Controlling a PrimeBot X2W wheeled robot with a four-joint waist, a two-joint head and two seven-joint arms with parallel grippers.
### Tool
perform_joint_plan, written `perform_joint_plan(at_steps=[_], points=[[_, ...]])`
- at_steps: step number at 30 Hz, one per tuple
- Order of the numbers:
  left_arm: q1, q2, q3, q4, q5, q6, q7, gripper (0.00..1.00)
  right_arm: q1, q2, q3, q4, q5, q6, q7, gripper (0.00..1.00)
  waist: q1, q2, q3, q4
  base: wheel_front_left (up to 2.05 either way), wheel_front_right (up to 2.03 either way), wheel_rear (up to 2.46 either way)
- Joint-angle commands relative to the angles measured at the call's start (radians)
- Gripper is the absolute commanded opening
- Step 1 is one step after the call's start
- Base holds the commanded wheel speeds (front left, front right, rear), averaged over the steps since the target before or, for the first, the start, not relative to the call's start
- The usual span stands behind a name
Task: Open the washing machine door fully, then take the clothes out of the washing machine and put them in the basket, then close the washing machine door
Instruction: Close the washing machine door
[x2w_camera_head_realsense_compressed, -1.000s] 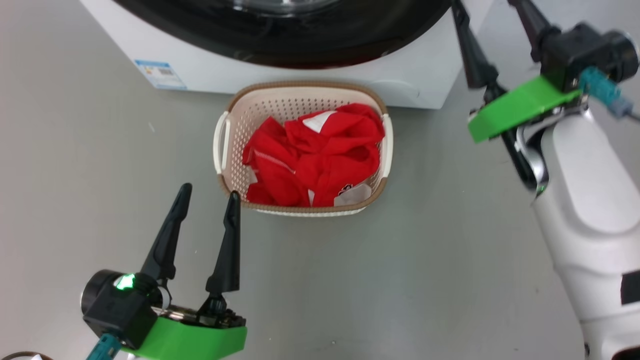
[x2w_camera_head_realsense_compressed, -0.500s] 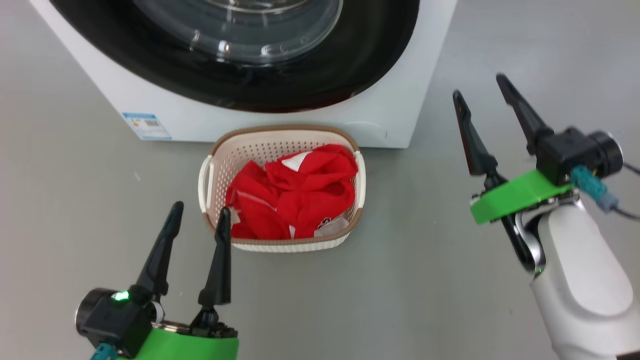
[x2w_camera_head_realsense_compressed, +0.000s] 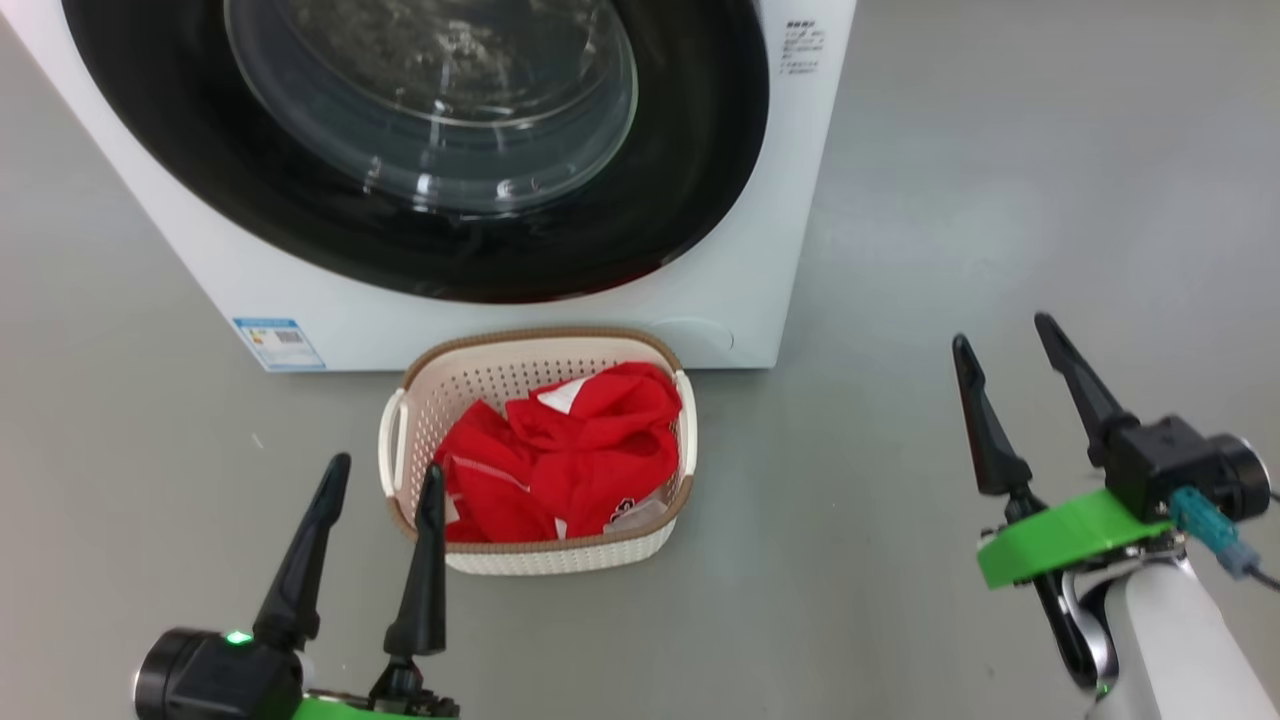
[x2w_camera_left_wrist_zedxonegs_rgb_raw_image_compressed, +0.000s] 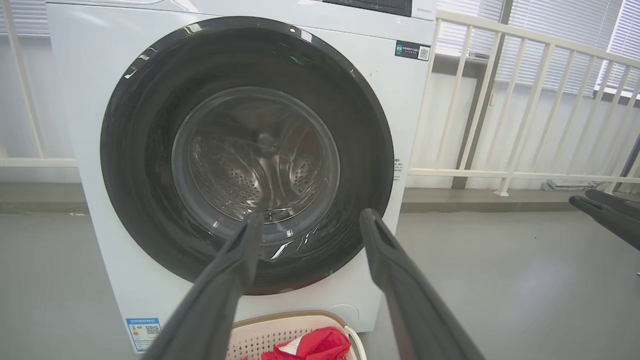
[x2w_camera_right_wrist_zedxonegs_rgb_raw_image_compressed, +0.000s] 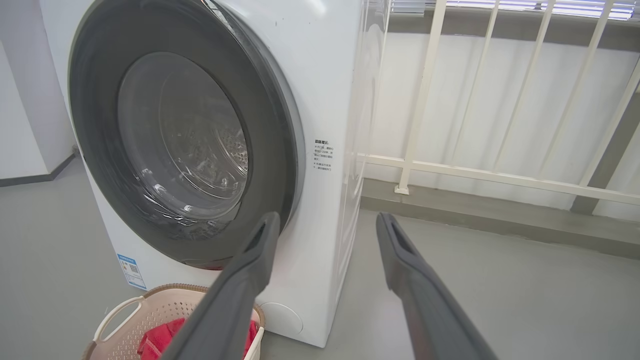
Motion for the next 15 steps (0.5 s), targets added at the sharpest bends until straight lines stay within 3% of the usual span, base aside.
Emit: perform_joint_plan(at_steps=[1,15], points=[[0.005,0.007,0.036,-0.026,0.010,0.012,-0.008,1.00,0.023,0.003,0.012,-0.043,-0.011,-0.004,-0.003,1.00,0.0000,0.0000,-0.034,-0.016,0.00,0.00,0.00],[0.073,0.007,0.075,0.015,0.009,0.042,-0.008,1.00,0.230,0.010,-0.017,-0.167,0.019,-0.004,-0.003,1.00,0.0000,0.0000,-0.108,-0.038,0.00,0.00,0.00]])
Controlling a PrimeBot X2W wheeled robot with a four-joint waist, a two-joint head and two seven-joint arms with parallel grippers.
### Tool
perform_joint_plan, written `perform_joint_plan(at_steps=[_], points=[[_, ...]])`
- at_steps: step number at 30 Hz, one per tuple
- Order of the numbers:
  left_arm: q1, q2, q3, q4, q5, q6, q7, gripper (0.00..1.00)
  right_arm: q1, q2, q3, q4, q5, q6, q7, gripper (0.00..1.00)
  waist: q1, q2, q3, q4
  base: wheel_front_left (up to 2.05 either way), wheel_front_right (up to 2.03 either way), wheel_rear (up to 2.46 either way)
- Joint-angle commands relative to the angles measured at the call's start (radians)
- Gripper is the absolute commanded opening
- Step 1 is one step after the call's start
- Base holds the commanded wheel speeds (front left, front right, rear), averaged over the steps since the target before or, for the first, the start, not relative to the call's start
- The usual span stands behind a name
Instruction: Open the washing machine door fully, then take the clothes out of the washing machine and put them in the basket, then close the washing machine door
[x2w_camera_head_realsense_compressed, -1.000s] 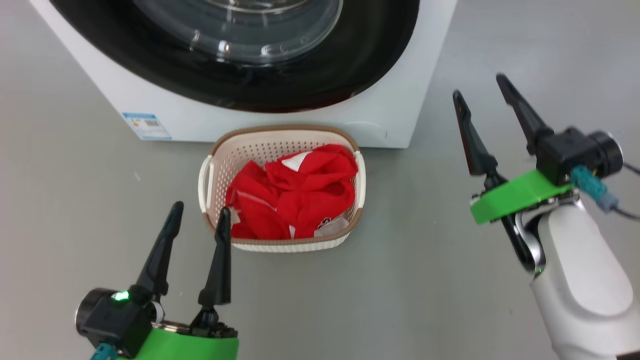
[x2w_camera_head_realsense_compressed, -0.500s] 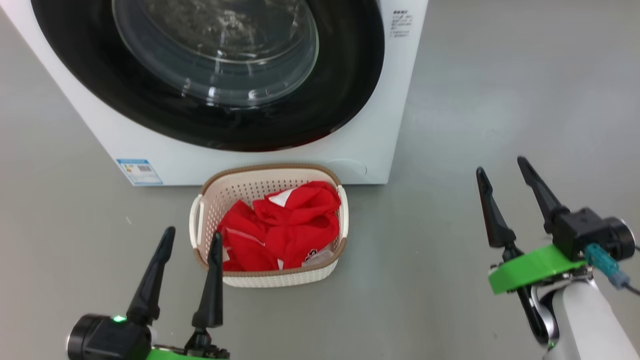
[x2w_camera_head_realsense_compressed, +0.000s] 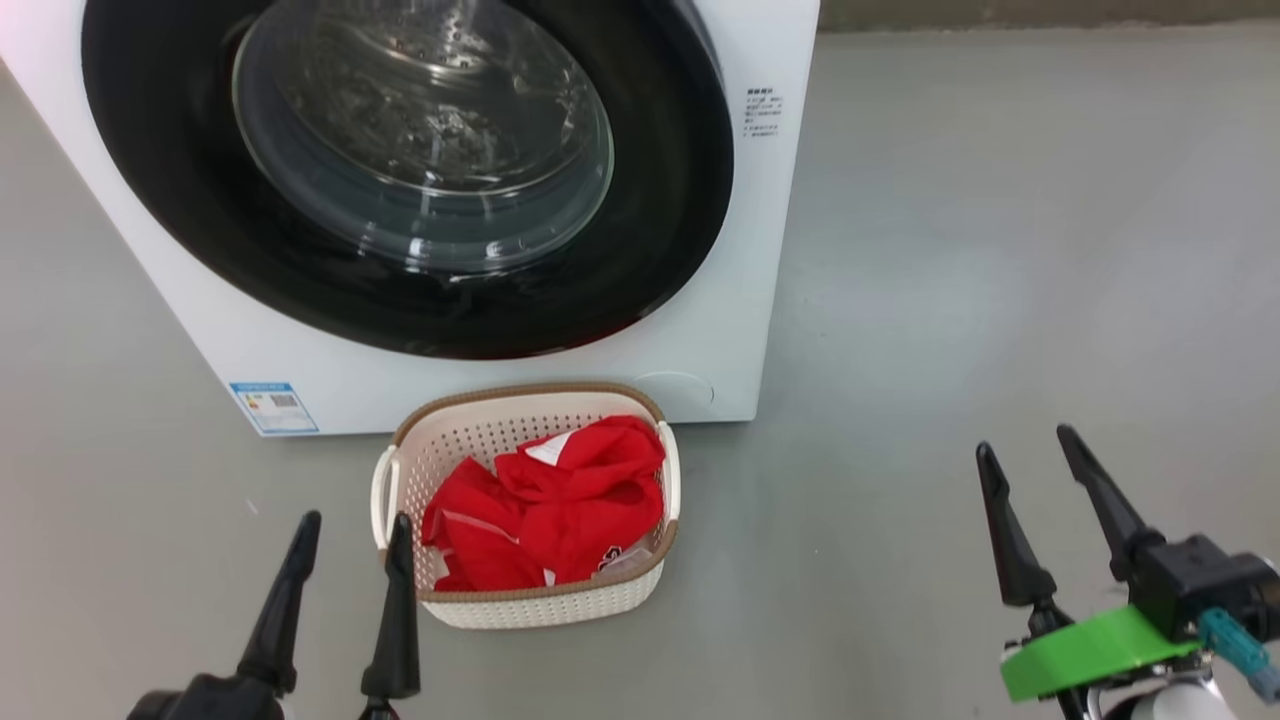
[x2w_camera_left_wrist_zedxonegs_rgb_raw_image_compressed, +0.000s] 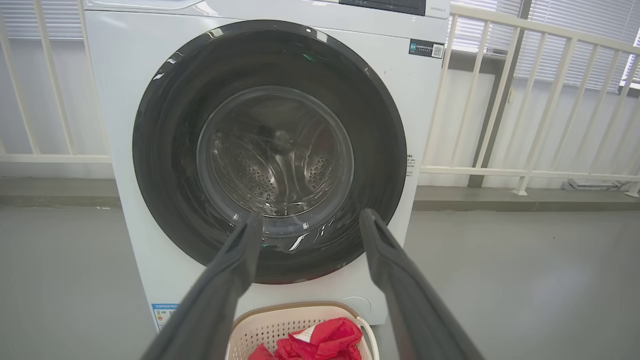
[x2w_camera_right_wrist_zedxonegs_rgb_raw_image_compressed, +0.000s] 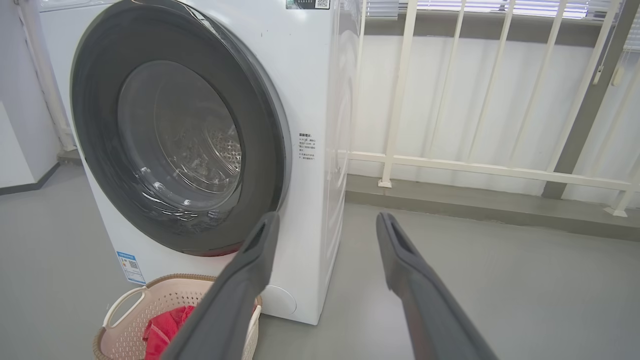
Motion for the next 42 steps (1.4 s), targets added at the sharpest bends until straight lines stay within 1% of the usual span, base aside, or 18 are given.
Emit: perform_joint_plan(at_steps=[1,11,23,42], points=[[-0.001,0.006,0.037,-0.012,0.009,0.005,-0.008,1.00,0.003,-0.001,0.016,-0.035,0.008,-0.004,-0.004,1.00,0.0000,0.0000,-0.016,-0.005,0.00,0.00,0.00],[0.029,0.006,0.052,0.025,0.021,0.002,-0.008,1.00,0.101,-0.001,-0.007,-0.107,0.047,-0.004,-0.004,1.00,0.0000,0.0000,-0.051,-0.016,0.00,0.00,0.00],[0.042,0.006,0.065,0.047,0.031,-0.005,-0.008,1.00,0.158,-0.001,-0.020,-0.143,0.072,-0.004,-0.004,1.00,0.0000,0.0000,-0.058,-0.018,0.00,0.00,0.00],[0.043,0.006,0.071,0.055,0.039,-0.004,-0.008,1.00,0.166,-0.001,-0.021,-0.154,0.080,-0.004,-0.004,1.00,0.0000,0.0000,-0.066,-0.014,0.00,0.00,0.00]])
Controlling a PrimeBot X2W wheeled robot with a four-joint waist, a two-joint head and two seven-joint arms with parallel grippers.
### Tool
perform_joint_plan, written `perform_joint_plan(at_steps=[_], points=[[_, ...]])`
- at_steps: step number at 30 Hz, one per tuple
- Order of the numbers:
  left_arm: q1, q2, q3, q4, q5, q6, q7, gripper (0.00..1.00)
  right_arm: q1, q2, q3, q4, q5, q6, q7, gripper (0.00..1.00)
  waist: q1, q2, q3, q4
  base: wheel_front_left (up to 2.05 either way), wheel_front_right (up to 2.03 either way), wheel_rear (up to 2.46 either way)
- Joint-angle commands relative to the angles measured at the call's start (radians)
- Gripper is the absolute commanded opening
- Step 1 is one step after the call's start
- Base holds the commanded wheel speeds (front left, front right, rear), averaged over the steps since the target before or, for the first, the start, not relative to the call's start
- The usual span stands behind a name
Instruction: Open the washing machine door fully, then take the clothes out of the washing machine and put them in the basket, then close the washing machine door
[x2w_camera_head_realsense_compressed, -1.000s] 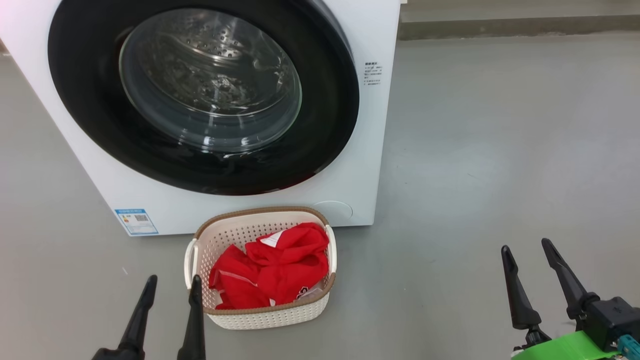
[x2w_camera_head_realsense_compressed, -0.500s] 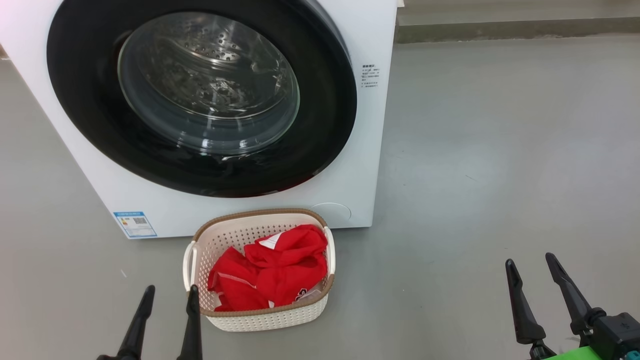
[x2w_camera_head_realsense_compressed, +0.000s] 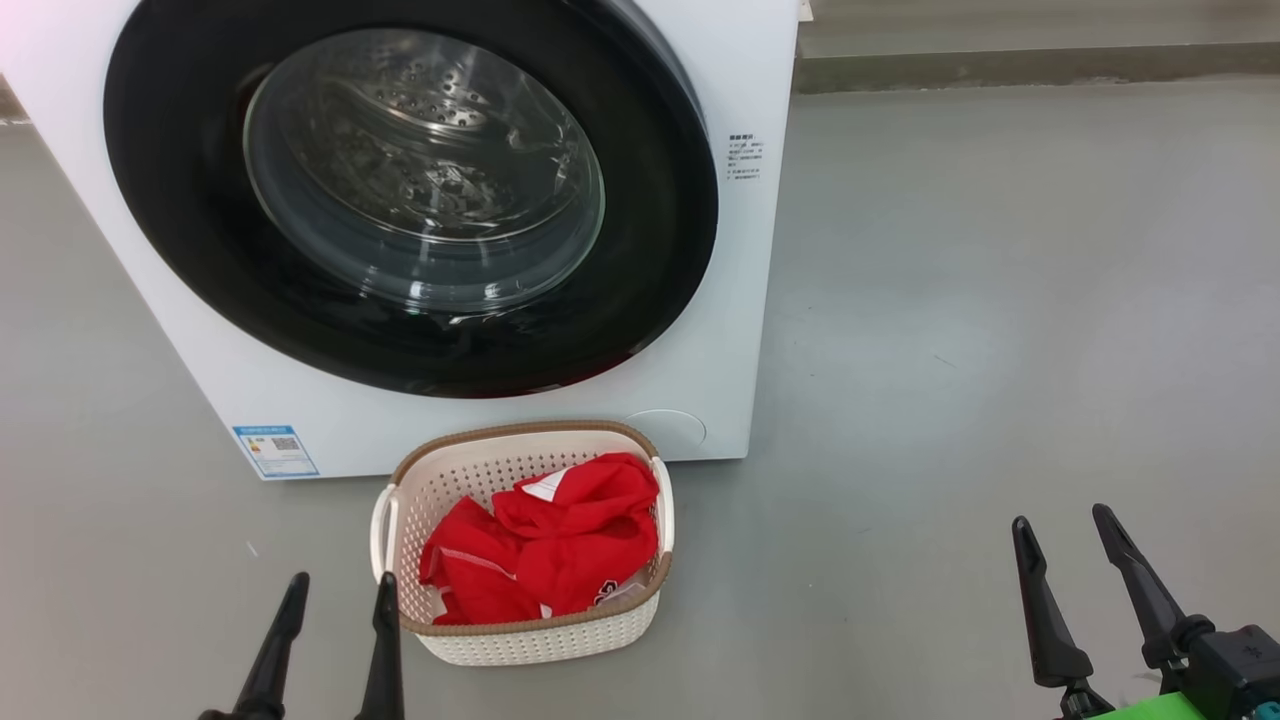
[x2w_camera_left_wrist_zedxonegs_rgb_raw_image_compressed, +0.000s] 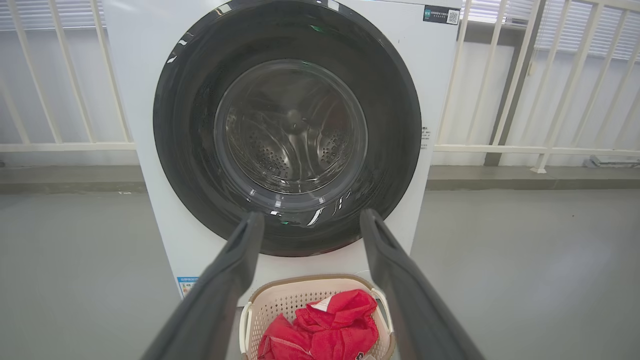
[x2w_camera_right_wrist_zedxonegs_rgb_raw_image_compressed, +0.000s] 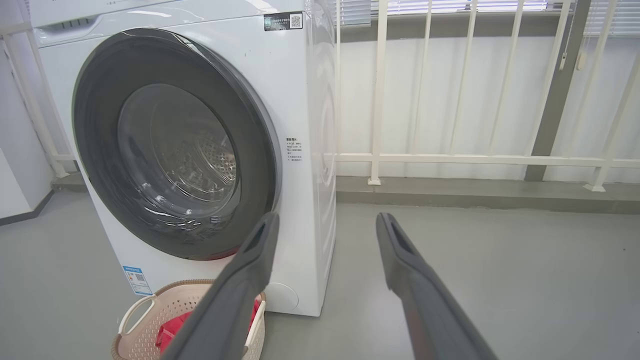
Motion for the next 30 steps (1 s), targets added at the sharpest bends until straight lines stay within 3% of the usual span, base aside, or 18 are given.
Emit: perform_joint_plan(at_steps=[1,2,3,12,30], points=[[-0.016,0.007,0.037,-0.024,0.024,0.000,-0.008,1.00,-0.019,-0.015,0.015,-0.030,0.013,-0.004,-0.004,1.00,0.0000,0.0000,-0.001,0.001,0.00,0.00,0.00],[-0.016,0.007,0.037,-0.026,0.028,-0.001,-0.008,1.00,-0.018,-0.015,0.015,-0.030,0.014,-0.004,-0.004,1.00,0.0000,0.0000,-0.001,0.002,0.00,0.00,0.00],[0.000,0.000,0.001,-0.001,0.021,0.000,0.000,0.00,0.001,0.000,0.000,0.000,0.001,0.000,0.000,0.00,0.0000,0.0000,-0.001,0.002,0.00,0.00,0.00],[-0.010,-0.003,0.007,0.048,-0.052,-0.006,0.029,0.00,0.000,0.006,0.009,0.043,0.073,0.000,0.018,0.00,0.0014,0.0000,-0.001,0.002,0.00,0.00,0.00],[-0.037,-0.002,0.025,0.066,-0.265,-0.024,0.077,0.00,-0.041,-0.004,0.014,0.071,0.285,-0.001,0.064,0.00,0.0000,0.0000,0.006,0.002,0.00,0.00,0.00]])
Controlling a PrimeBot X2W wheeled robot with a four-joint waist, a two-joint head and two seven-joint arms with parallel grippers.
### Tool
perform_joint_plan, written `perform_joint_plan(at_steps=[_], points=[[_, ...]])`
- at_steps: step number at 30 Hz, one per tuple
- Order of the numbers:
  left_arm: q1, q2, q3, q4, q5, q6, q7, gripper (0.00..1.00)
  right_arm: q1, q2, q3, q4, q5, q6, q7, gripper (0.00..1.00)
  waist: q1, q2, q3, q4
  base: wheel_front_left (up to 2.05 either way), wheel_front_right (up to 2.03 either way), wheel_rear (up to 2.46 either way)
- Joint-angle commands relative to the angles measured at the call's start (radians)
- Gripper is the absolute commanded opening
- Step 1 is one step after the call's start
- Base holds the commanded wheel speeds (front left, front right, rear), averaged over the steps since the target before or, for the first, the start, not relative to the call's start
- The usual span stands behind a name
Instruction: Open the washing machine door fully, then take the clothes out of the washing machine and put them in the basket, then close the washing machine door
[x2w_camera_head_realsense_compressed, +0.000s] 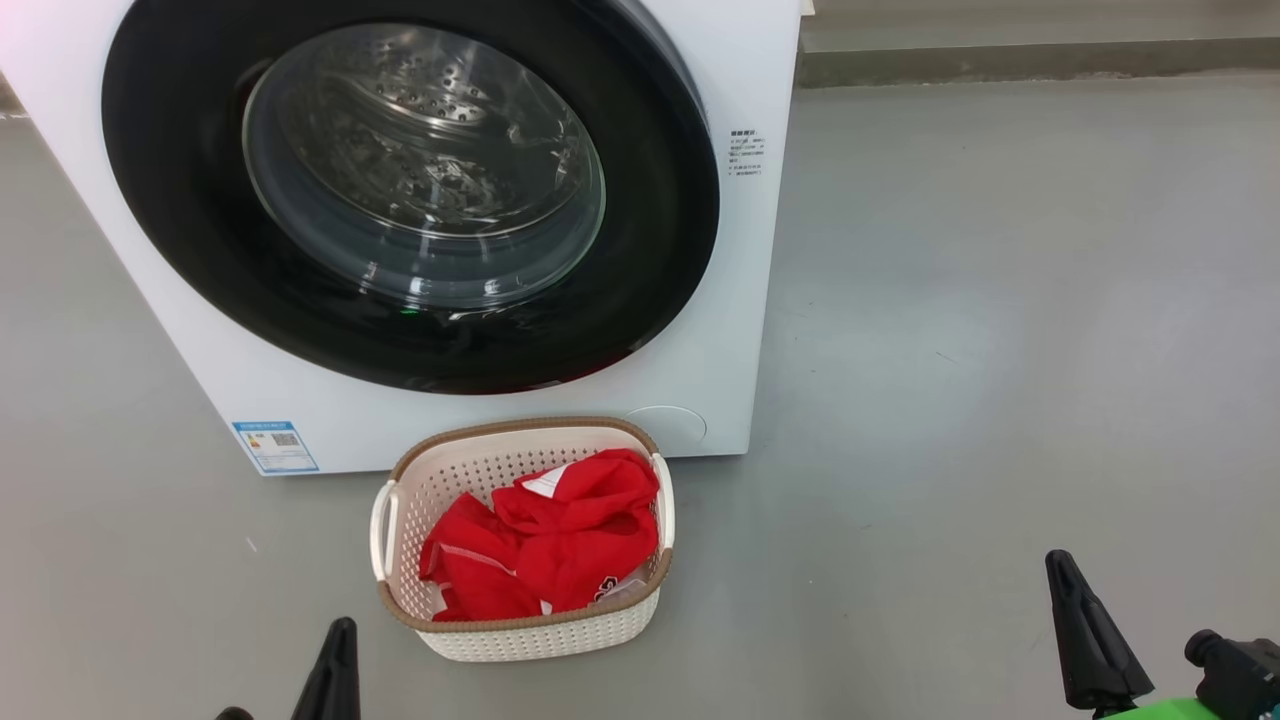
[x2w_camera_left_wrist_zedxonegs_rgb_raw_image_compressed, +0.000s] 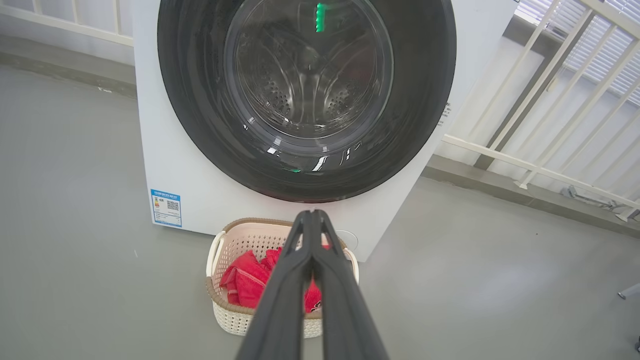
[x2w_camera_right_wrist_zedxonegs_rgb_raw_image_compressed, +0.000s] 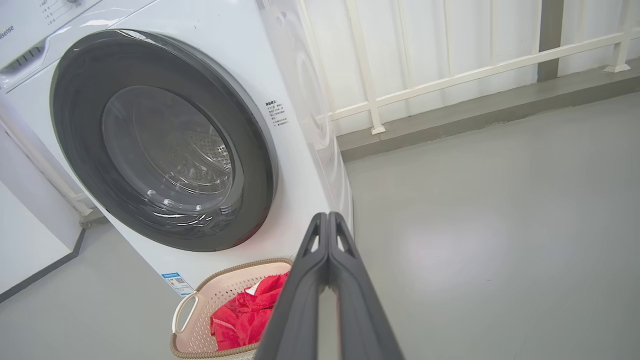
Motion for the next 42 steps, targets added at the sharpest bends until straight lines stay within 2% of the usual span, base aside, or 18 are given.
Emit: perform_joint_plan(at_steps=[1,42], points=[[-0.048,0.003,0.019,-0.017,-0.037,-0.008,0.011,0.00,-0.051,-0.015,0.005,-0.019,0.041,-0.001,0.009,0.00,-0.0001,0.0000,0.001,0.000,0.00,0.00,0.00],[-0.115,0.006,0.067,0.031,-0.517,-0.047,0.128,0.00,-0.141,-0.037,0.013,0.041,0.520,-0.002,0.115,0.00,-0.0001,0.0000,0.014,0.001,0.00,0.00,0.00]])
